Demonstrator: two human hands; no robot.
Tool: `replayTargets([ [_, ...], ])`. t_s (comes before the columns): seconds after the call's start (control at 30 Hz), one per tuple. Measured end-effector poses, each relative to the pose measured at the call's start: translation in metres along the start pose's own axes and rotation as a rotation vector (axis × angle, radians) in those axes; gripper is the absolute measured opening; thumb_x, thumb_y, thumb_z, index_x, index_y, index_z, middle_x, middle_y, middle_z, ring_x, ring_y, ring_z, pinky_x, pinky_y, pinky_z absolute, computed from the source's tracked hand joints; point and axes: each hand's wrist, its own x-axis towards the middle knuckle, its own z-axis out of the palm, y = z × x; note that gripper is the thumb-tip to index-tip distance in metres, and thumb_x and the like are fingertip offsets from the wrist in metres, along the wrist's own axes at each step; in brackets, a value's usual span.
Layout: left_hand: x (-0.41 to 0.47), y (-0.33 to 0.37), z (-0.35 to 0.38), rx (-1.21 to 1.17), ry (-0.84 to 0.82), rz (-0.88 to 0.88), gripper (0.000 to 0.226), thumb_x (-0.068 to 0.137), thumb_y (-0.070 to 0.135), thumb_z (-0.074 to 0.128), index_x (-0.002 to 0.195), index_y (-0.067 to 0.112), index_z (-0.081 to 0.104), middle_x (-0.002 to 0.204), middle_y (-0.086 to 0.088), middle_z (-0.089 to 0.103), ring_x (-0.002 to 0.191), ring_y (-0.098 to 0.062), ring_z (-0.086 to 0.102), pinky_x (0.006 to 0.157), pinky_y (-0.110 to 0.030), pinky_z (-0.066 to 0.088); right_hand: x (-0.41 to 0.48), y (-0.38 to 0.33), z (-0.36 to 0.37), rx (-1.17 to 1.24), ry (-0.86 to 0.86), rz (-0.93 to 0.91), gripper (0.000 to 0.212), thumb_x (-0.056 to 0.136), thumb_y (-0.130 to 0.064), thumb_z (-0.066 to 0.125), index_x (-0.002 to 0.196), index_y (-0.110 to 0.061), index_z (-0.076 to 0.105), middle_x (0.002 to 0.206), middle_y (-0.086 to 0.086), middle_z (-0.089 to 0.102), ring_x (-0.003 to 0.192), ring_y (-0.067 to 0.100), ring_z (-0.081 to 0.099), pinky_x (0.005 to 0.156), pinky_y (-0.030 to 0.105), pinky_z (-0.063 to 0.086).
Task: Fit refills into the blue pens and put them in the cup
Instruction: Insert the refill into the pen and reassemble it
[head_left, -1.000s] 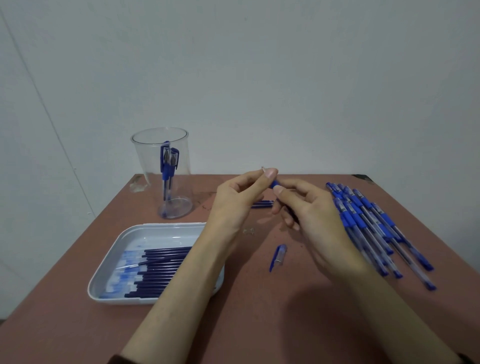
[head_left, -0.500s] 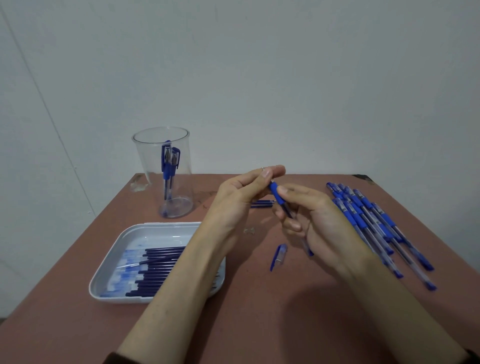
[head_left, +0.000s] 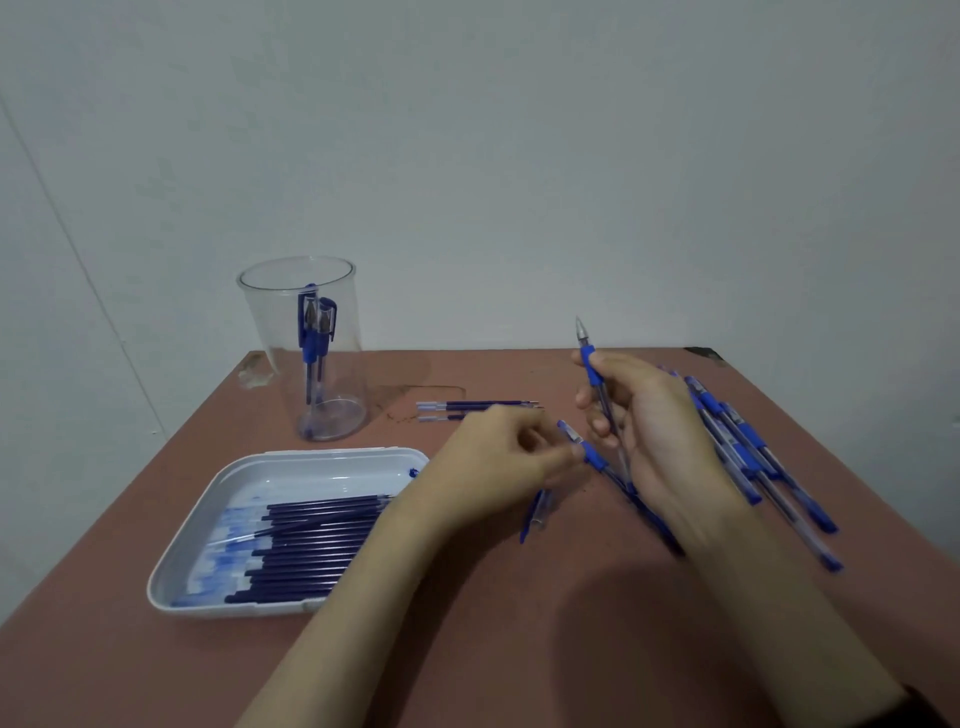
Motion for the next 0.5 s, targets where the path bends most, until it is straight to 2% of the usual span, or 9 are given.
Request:
replayTargets([
  [0.03, -0.002, -0.001, 0.003, 0.183, -0.041, 0.034, 0.017, 0.080, 0.042, 0.067, 0.084, 0.025, 0.065, 0.077, 0.008, 0.067, 0.072, -0.005, 0.060, 0.071, -0.026, 0.051, 0.000, 0.000, 0.000, -0.002, 0.001, 0.000, 0.018, 0.094, -0.015, 0.053, 0.100, -0.004, 0.066, 0.061, 0.006, 0.056, 0.041, 0.011, 0.038, 0.037, 0.020, 0.028],
  [0.1, -0.003, -0.003, 0.005, 0.402, -0.124, 0.052, 0.030, 0.076, 0.048, 0.070, 0.097, 0.027, 0.065, 0.085, 0.011, 0.064, 0.080, -0.006, 0.058, 0.076, -0.028, 0.050, 0.001, 0.000, 0.001, -0.003, 0.002, 0.002, 0.018, 0.093, -0.015, 0.054, 0.101, -0.003, 0.066, 0.059, 0.005, 0.057, 0.041, 0.011, 0.039, 0.037, 0.020, 0.028],
  [0.2, 0.001, -0.008, 0.003, 0.392, -0.198, 0.059, 0.028, 0.079, 0.036, 0.071, 0.104, 0.024, 0.066, 0.084, 0.010, 0.059, 0.072, -0.004, 0.053, 0.073, -0.023, 0.045, 0.000, 0.001, 0.001, -0.030, -0.004, 0.004, 0.018, 0.093, -0.016, 0.055, 0.102, -0.005, 0.066, 0.058, 0.004, 0.058, 0.043, 0.011, 0.039, 0.038, 0.021, 0.028],
  [0.27, 0.003, -0.009, 0.001, 0.331, -0.182, 0.076, 0.024, 0.082, 0.028, 0.070, 0.106, 0.022, 0.069, 0.080, 0.009, 0.059, 0.065, -0.001, 0.050, 0.068, -0.018, 0.043, 0.000, 0.001, 0.001, -0.047, -0.007, -0.004, 0.017, 0.093, -0.016, 0.055, 0.101, -0.006, 0.067, 0.059, 0.005, 0.058, 0.044, 0.012, 0.039, 0.040, 0.022, 0.028],
  [0.33, 0.008, -0.011, -0.006, 0.229, -0.044, 0.071, 0.020, 0.086, 0.023, 0.066, 0.105, 0.019, 0.072, 0.078, 0.006, 0.066, 0.057, 0.006, 0.051, 0.061, -0.011, 0.039, 0.000, 0.003, 0.002, -0.079, -0.007, -0.025, 0.015, 0.093, -0.016, 0.055, 0.098, -0.008, 0.068, 0.060, 0.005, 0.058, 0.044, 0.013, 0.039, 0.041, 0.023, 0.028],
  [0.4, 0.013, -0.013, -0.014, 0.017, 0.169, 0.032, 0.017, 0.088, 0.016, 0.064, 0.102, 0.014, 0.073, 0.071, 0.007, 0.066, 0.052, 0.010, 0.052, 0.063, -0.007, 0.042, 0.000, 0.005, 0.005, -0.120, -0.014, -0.058, 0.013, 0.093, -0.016, 0.056, 0.095, -0.010, 0.068, 0.058, 0.004, 0.059, 0.044, 0.014, 0.039, 0.040, 0.023, 0.029],
  [0.5, 0.016, -0.014, -0.026, -0.600, 0.381, -0.072, 0.012, 0.088, 0.008, 0.063, 0.098, 0.007, 0.070, 0.077, -0.001, 0.068, 0.063, -0.003, 0.063, 0.078, -0.025, 0.056, -0.004, 0.008, 0.012, -0.166, -0.066, -0.110, 0.012, 0.092, -0.015, 0.058, 0.094, -0.010, 0.068, 0.057, 0.004, 0.059, 0.041, 0.012, 0.038, 0.046, 0.025, 0.026],
])
